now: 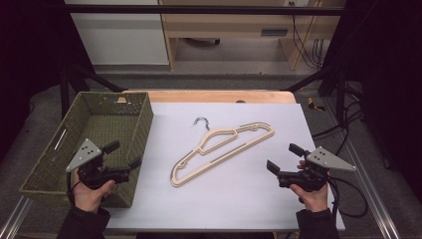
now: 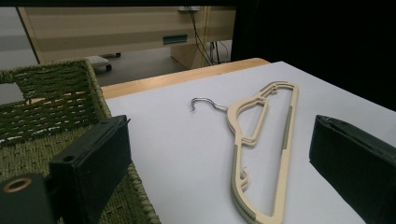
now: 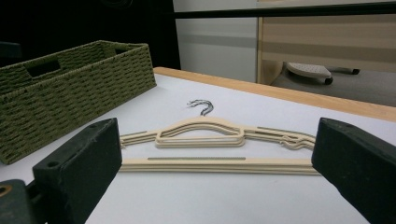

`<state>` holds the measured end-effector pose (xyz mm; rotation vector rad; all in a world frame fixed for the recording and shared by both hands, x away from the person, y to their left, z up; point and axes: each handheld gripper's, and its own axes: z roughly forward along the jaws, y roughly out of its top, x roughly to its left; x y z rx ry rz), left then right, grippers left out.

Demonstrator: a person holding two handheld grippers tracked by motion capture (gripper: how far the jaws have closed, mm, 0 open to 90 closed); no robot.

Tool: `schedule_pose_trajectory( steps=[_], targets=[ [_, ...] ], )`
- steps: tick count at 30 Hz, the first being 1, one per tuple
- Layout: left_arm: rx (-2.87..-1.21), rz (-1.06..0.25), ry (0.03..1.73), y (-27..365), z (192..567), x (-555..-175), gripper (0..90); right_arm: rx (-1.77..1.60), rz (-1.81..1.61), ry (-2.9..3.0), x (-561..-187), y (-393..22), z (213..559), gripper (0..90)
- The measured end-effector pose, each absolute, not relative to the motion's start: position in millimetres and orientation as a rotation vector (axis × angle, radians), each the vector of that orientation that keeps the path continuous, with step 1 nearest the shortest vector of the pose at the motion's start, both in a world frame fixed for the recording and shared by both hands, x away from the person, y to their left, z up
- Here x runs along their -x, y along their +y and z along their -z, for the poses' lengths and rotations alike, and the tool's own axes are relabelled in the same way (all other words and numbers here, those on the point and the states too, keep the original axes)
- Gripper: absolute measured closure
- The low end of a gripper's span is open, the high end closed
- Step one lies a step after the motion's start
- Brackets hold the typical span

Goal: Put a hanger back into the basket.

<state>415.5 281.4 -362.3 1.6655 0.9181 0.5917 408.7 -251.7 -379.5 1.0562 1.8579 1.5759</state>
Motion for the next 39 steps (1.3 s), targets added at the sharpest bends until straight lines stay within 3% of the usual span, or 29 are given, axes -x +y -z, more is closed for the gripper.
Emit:
schedule_pose_trajectory(
  steps=[20,39],
  targets=[
    [-1.720,-0.572,0.891,253,356,-423,6.2,-1.024,-1.554,1.906,-411,-240,381,2.8],
    [-1.891,-0.517,0.879,185,378,-466,8.8,-1.032,-1.547,1.934,-414,-237,384,3.5]
  ],
)
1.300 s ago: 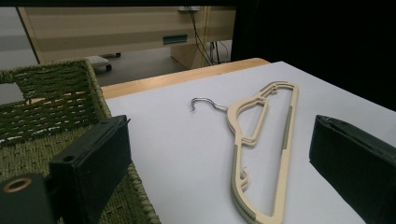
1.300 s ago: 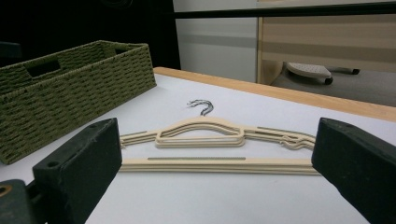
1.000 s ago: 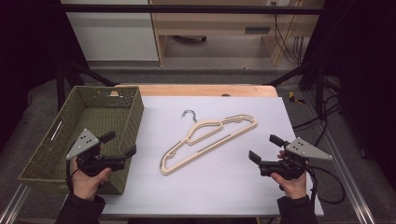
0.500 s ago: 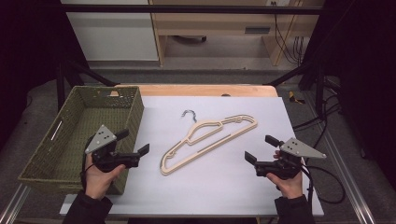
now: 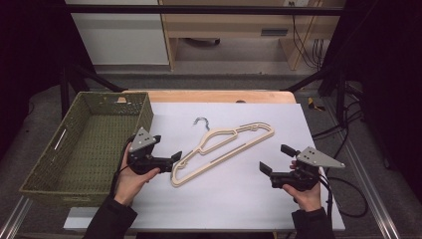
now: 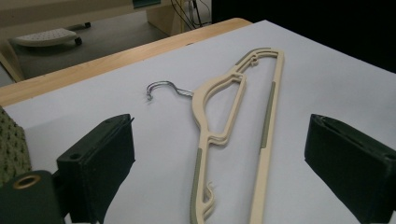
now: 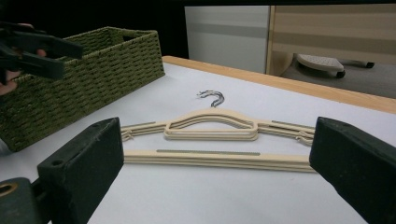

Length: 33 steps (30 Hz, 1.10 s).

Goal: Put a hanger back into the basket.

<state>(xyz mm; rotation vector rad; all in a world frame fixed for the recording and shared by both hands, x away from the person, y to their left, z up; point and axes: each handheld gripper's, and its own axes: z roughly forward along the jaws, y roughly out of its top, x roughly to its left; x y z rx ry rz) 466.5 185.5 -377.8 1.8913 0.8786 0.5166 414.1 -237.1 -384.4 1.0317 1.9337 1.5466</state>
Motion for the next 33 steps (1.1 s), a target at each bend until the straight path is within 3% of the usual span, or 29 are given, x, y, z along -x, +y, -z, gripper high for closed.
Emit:
schedule_pose_trajectory(
  steps=[18,33],
  targets=[
    [-2.048,-0.453,0.986,150,428,-514,17.0,-1.030,-1.545,1.940,-416,-237,387,4.1],
    [-2.198,-0.381,0.994,144,460,-536,45.8,-1.035,-1.536,1.964,-418,-234,391,4.5]
  ],
)
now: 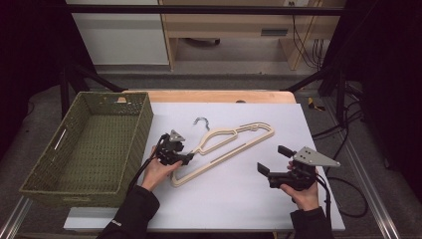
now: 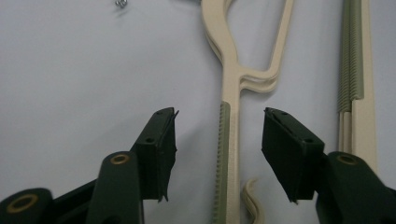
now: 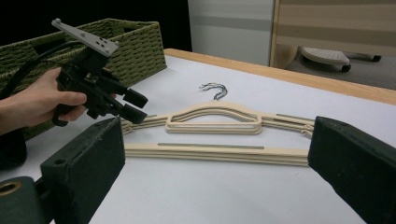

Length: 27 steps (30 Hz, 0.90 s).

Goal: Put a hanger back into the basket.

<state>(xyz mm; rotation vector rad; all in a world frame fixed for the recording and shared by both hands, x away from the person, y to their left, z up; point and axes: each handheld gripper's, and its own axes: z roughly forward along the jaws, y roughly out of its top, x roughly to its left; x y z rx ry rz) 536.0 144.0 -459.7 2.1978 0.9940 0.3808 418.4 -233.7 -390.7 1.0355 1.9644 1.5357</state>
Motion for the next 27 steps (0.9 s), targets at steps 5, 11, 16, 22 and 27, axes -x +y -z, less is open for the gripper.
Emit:
schedule_pose_trajectory(
  steps=[5,11,16,22,27],
  targets=[
    [-2.219,-0.376,0.987,142.4,465.9,-538.7,55.6,-1.034,-1.535,1.969,-418.6,-233.3,391.2,4.5],
    [-2.220,-0.347,0.986,141.5,467.1,-539.0,66.7,-1.034,-1.531,1.975,-419.2,-231.9,391.9,4.6],
    [-2.212,-0.316,1.011,140.9,467.0,-538.6,74.8,-1.034,-1.533,1.977,-419.1,-231.9,392.0,4.7],
    [-2.217,-0.296,1.022,141.4,467.3,-539.4,76.7,-1.029,-1.530,1.986,-420.2,-231.7,393.3,4.9],
    [-2.241,-0.308,0.994,140.4,466.0,-537.7,77.6,-1.038,-1.530,1.992,-421.2,-230.0,394.3,5.0]
  ],
)
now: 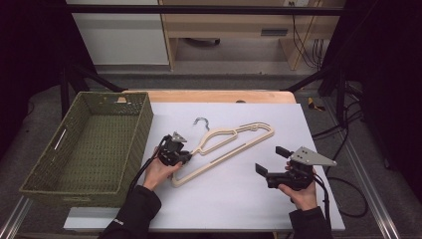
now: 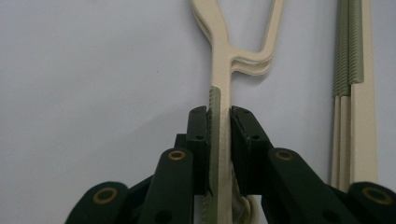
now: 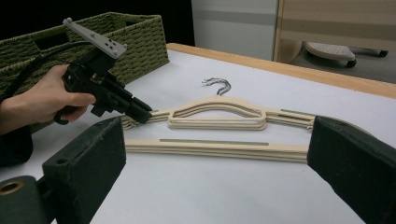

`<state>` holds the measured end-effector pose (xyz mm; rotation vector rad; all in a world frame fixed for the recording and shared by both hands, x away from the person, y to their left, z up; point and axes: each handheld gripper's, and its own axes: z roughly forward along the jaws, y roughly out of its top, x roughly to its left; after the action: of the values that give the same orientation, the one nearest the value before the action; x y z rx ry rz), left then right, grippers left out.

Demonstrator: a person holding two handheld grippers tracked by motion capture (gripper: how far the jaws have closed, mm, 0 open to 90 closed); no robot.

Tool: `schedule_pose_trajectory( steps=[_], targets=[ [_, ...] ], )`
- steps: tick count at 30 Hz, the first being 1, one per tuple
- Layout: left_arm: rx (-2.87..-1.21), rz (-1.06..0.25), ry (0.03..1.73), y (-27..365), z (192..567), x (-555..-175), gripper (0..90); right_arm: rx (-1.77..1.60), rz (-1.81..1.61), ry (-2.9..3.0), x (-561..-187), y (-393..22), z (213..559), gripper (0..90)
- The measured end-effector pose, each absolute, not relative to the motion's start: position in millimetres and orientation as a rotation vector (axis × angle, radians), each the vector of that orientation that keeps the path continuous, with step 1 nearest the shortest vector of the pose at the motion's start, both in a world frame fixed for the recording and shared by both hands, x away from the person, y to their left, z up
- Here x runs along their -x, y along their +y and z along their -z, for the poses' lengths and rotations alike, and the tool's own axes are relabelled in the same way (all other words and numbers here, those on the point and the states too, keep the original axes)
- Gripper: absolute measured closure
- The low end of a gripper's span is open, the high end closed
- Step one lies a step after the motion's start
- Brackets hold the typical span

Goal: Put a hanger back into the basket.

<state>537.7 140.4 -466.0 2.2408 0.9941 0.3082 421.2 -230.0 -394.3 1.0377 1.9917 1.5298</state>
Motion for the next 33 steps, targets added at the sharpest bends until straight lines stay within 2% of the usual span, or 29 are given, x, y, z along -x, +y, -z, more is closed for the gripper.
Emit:
schedule_pose_trajectory(
  steps=[13,21,33],
  targets=[
    [-2.235,-0.308,0.964,143,457,-534,78.7,-1.039,-1.529,2.000,-422,-229,396,5.2],
    [-2.227,-0.354,0.963,141,447,-523,79.1,-1.035,-1.532,2.013,-424,-225,398,7.1],
    [-2.205,-0.437,0.920,137,427,-499,79.1,-1.046,-1.491,2.082,-450,-193,406,10.9]
  ],
)
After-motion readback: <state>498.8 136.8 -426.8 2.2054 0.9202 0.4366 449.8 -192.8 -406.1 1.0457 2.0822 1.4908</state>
